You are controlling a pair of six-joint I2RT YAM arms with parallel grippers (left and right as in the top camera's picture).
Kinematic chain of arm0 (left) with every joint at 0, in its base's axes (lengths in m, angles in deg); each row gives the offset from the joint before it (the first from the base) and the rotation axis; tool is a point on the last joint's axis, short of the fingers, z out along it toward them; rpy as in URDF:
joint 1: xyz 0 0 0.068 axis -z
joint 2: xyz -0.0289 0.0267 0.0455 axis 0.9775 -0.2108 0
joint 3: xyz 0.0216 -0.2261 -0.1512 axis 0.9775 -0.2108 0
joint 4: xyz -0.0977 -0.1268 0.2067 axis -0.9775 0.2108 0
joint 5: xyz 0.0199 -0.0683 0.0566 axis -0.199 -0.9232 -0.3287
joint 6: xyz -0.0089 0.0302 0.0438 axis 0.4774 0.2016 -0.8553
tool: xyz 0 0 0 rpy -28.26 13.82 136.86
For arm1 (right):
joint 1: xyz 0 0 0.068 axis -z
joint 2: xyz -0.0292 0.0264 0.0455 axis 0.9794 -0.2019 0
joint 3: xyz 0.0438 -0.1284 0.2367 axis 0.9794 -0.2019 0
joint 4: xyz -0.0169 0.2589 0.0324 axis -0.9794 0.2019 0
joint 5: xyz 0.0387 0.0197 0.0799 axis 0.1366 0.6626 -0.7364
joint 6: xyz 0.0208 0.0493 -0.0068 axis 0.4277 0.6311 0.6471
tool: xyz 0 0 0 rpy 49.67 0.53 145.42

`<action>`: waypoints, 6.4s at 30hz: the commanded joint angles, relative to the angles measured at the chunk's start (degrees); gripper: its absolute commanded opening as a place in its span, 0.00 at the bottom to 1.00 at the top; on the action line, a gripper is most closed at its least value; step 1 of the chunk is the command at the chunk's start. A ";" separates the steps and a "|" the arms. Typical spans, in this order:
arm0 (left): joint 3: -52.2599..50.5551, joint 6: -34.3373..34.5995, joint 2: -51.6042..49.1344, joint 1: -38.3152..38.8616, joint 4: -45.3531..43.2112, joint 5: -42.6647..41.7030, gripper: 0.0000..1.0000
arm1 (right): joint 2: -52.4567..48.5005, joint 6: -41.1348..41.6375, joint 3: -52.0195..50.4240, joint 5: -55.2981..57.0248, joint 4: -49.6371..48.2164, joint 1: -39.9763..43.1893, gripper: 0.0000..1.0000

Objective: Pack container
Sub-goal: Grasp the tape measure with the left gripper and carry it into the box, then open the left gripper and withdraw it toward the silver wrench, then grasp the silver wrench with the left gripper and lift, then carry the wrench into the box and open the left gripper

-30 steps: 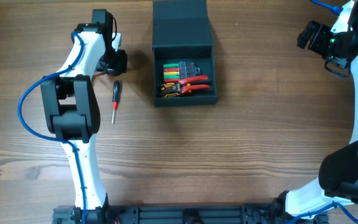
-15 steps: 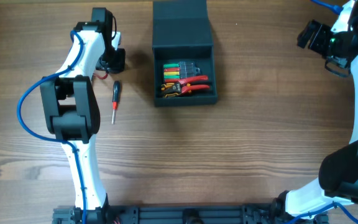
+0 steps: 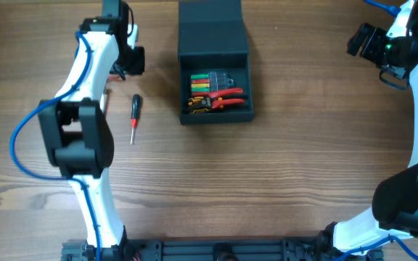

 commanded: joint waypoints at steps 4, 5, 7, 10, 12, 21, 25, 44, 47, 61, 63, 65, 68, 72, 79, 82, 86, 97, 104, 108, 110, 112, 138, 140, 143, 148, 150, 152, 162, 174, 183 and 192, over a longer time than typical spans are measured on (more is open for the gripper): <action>0.39 8.94 12.17 5.73 2.78 -0.66 0.05 | -0.76 0.70 0.02 0.81 -0.22 0.20 1.00; 0.39 11.10 13.35 7.54 3.21 -0.68 0.04 | -0.76 0.70 0.02 0.81 -0.22 0.20 1.00; 0.39 14.67 14.60 10.99 3.48 -0.68 0.04 | -0.76 0.68 0.02 0.81 -0.22 0.20 1.00; 0.37 19.65 14.60 16.74 3.08 -0.66 0.04 | -0.76 0.70 0.02 0.81 -0.17 0.20 1.00; 0.37 22.71 14.01 20.79 1.88 -0.55 0.04 | -0.76 0.68 0.02 0.81 -0.17 0.20 1.00; 0.37 34.73 7.37 29.81 -5.22 1.05 0.04 | -0.76 0.70 0.04 0.81 0.07 0.20 1.00; 0.37 34.16 3.04 31.08 -8.02 1.05 0.04 | -0.76 0.72 0.02 0.81 0.04 0.20 1.00; 0.37 23.89 -5.20 31.17 -21.05 1.25 0.33 | -0.76 0.83 0.02 0.79 0.59 0.20 1.00; 0.39 23.23 -4.98 31.15 -21.55 1.27 0.63 | -0.76 0.81 0.02 0.81 0.90 0.20 1.00; 0.39 23.26 14.64 30.95 -9.86 18.86 0.84 | -0.76 0.81 0.02 0.81 0.46 0.20 1.00; 0.39 23.26 18.38 29.92 -6.05 25.00 0.87 | -0.76 0.83 0.02 0.81 0.24 0.20 1.00; 0.39 23.30 21.00 27.52 -0.92 27.30 0.88 | -0.76 0.83 0.02 0.81 0.22 0.20 1.00; 0.37 24.39 21.97 20.70 10.27 26.97 0.93 | -0.76 0.81 0.02 0.83 0.22 0.20 1.00; -2.29 19.80 19.93 7.37 20.00 14.56 0.95 | -0.76 0.83 0.04 0.81 -0.22 0.20 1.00; -5.55 6.05 13.66 -9.35 18.49 1.84 0.93 | -0.76 0.83 0.02 0.83 -2.60 0.20 1.00; -5.55 3.98 10.14 -10.64 15.58 2.60 0.92 | -0.76 0.81 0.04 0.83 -2.82 0.20 1.00; -5.55 3.98 5.16 -11.21 10.43 3.21 0.79 | -0.76 0.76 0.02 0.83 -2.84 0.20 1.00; -5.55 -2.78 -2.67 -11.21 -3.63 3.19 0.71 | -0.76 0.74 0.04 0.83 -1.86 0.20 1.00; -5.55 -4.48 -4.98 -11.21 -6.62 3.19 0.68 | -0.76 0.70 0.04 0.83 -0.81 0.20 1.00; -5.55 -7.15 -5.05 -11.21 -7.06 3.19 0.59 | -0.76 0.72 0.04 0.83 -0.83 0.20 1.00; -5.53 -8.07 -5.09 -11.21 -7.06 3.21 0.47 | -0.76 0.72 0.02 0.83 -0.81 0.20 1.00; -5.55 -8.02 -5.09 -11.26 -7.45 3.21 0.46 | -0.76 0.72 0.04 0.83 -0.81 0.20 1.00; -11.10 -6.29 -5.11 -11.26 -3.37 1.68 0.38 | -0.76 0.68 0.02 0.83 0.09 0.20 1.00; -11.10 -6.27 -5.11 -11.26 -3.39 1.68 0.27 | -0.76 0.70 0.02 0.83 0.09 0.20 1.00; -11.10 -6.27 -5.09 -11.26 -3.30 1.68 0.13 | -0.76 0.70 0.02 0.83 0.07 0.20 1.00; -11.08 -6.27 -4.96 -11.19 -2.93 1.66 0.06 | -0.76 0.66 0.04 0.85 0.02 0.20 1.00; -10.95 -6.25 -4.61 -11.19 -2.19 1.64 0.04 | -0.76 0.68 0.02 0.85 0.02 0.20 1.00; -10.86 -6.23 -3.61 -11.19 -1.42 1.66 0.04 | -0.76 0.66 0.02 0.83 -0.02 0.20 1.00; -10.01 -6.32 14.27 -4.72 1.86 1.68 0.04 | -0.76 0.70 0.02 0.83 -0.61 0.20 1.00; -10.03 -32.15 23.04 23.10 -3.58 1.60 0.04 | -0.76 0.70 0.04 0.83 -1.68 0.20 1.00; -10.03 -63.25 9.22 30.29 -5.84 -0.26 0.04 | -0.76 0.70 0.02 0.81 -1.51 0.20 1.00; -10.03 -77.24 4.44 29.99 -17.11 -0.22 0.04 | -0.76 0.70 0.02 0.81 0.31 0.20 1.00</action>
